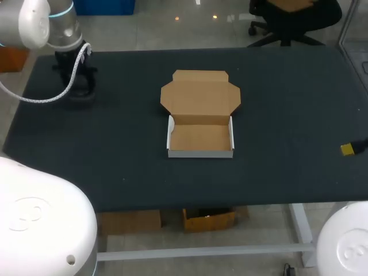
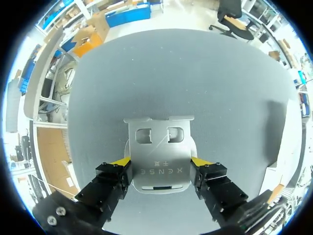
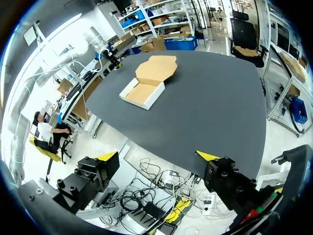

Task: Assemble the packaging by folding the flat box into shape, placing the metal phone stand inside, and closing the box properly

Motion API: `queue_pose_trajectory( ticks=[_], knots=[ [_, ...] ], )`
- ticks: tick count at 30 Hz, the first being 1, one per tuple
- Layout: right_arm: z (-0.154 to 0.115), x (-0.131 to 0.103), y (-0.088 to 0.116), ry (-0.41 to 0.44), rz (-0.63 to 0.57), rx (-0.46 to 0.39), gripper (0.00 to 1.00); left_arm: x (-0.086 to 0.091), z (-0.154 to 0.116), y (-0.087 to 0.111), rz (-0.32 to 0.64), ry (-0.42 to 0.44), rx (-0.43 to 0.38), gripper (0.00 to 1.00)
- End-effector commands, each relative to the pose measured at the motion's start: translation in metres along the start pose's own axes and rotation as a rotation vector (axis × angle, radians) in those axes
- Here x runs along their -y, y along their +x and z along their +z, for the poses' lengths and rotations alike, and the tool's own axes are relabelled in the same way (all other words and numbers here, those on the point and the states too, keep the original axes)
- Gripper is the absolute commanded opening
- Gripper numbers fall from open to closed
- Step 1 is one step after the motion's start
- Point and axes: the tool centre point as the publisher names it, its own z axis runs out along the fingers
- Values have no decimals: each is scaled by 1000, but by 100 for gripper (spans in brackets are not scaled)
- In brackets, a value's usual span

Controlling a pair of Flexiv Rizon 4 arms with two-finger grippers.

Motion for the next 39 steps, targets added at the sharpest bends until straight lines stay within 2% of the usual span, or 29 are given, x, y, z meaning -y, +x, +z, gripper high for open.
queue_pose_trajectory(
  ticks=[1, 13, 22, 27, 39],
  knots=[
    [4, -3, 7, -33, -104, -18, 100, -7, -8, 14, 29, 19, 12, 0],
    [9, -4, 7, -102, -343, -49, 100, -33, -34, 51, 116, 56, 47, 0],
    [18, -7, 5, -8, -394, -54, 100, -49, -47, 71, 187, 79, 62, 0],
    [19, -8, 5, -15, -432, -63, 100, -53, -50, 80, 206, 84, 67, 0],
    [21, -6, 4, -14, -435, -60, 100, -63, -55, 96, 263, 81, 61, 0]
  ],
)
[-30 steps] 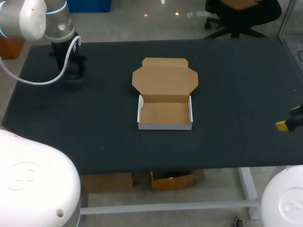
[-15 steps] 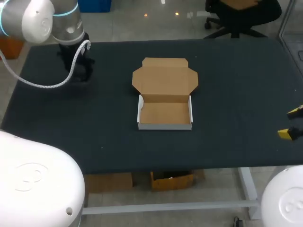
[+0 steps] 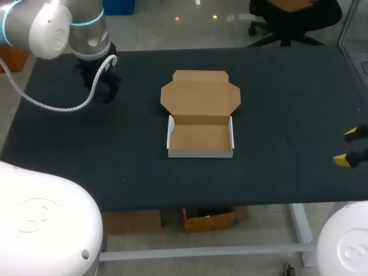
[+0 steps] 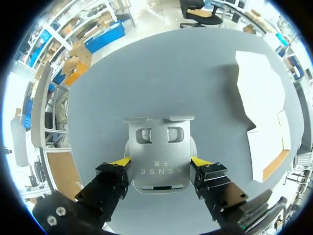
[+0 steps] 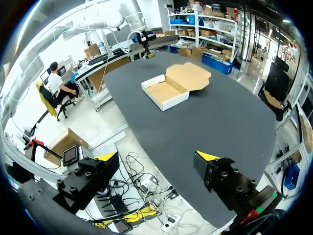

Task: Assemble the packaging by folding the flat box into shape, placing the metal phone stand inside, and closing the box properly

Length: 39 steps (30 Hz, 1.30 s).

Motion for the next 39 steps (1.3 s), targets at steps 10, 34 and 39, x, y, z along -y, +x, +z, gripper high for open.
queue_pose_trajectory(
  ticks=[10, 34, 39],
  knots=[
    [-1, 1, 1, -2, -1, 0, 100, -6, -15, 31, 79, 22, -4, 0],
    [-1, 1, 1, -2, -1, 0, 100, -11, -33, 119, 184, 49, -98, 0],
    [-1, 1, 1, -2, -1, 0, 100, -12, -33, 144, 232, 44, -125, 0]
  ],
)
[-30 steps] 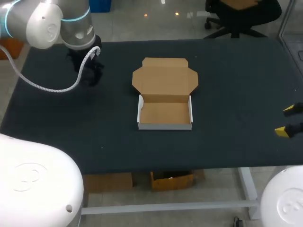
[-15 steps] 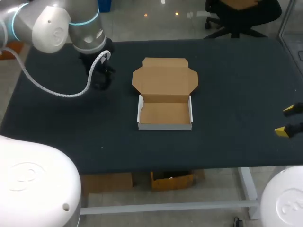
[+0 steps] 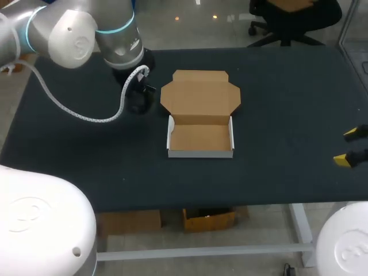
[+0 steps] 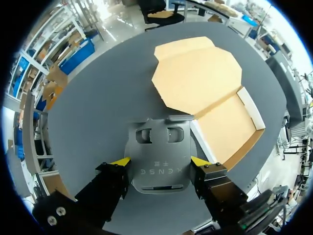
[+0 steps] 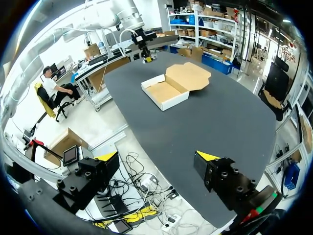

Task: Assemble the packaging by folding the flat box into shape, placing the metal phone stand inside, and closing the box properly

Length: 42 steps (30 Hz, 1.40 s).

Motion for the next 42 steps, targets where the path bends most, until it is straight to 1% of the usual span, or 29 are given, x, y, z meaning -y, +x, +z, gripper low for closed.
queue_pose_trajectory(
  ticks=[1, 7, 12, 17, 22, 29, 36, 42],
  knots=[
    [-1, 0, 0, -4, -1, -1, 100, 5, 3, 18, 21, -7, -2, 0],
    [-1, 0, 0, -4, -1, -1, 100, 18, 13, 45, 54, -29, -54, 0],
    [-1, 0, 0, -4, -1, -1, 100, 23, 18, 67, 81, -38, -75, 0],
    [-1, 0, 0, -4, -1, -1, 100, 23, 26, 90, 118, -38, -74, 0],
    [-1, 0, 0, -4, -1, -1, 100, 24, 39, 107, 144, -41, -71, 0],
    [-1, 0, 0, -4, -1, -1, 100, 25, 58, 125, 174, -38, -71, 0],
    [-1, 0, 0, -4, -1, -1, 100, 30, 67, 139, 196, -38, -84, 0],
    [-1, 0, 0, -4, -1, -1, 100, 36, 75, 151, 211, -32, -71, 0]
  ],
)
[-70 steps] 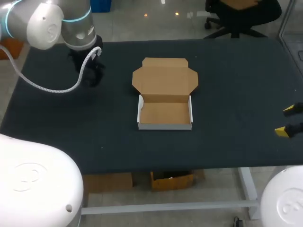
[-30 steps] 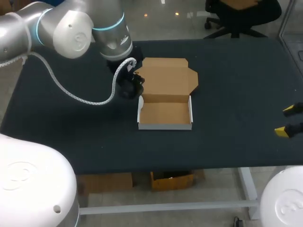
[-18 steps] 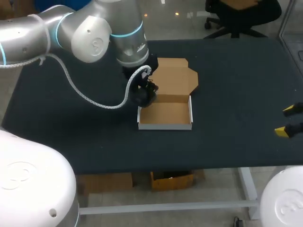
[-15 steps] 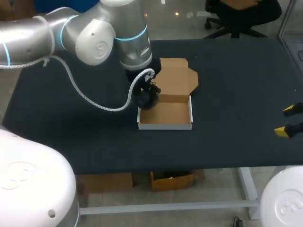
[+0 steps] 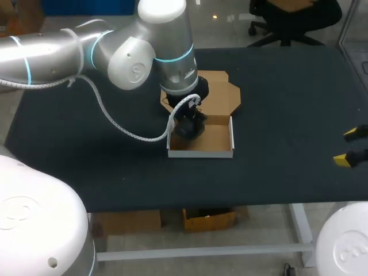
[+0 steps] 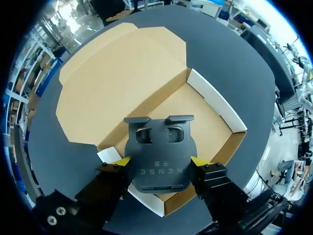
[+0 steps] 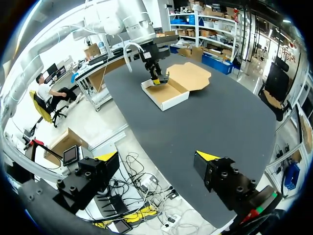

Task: Assemble the packaging by folding the flat box into shape, placing the metal phone stand inside, and closing the box properly

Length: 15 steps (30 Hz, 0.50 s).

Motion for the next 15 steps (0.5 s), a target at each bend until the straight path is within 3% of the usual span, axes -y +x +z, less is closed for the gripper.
queue_pose_trajectory(
  ticks=[1, 15],
  knots=[
    [-1, 1, 0, -3, -1, 0, 100, 9, 8, 7, 1, -11, 15, 0],
    [-1, 1, 0, -3, -1, 0, 100, 17, 28, 22, 25, -30, -10, 0]
  ],
)
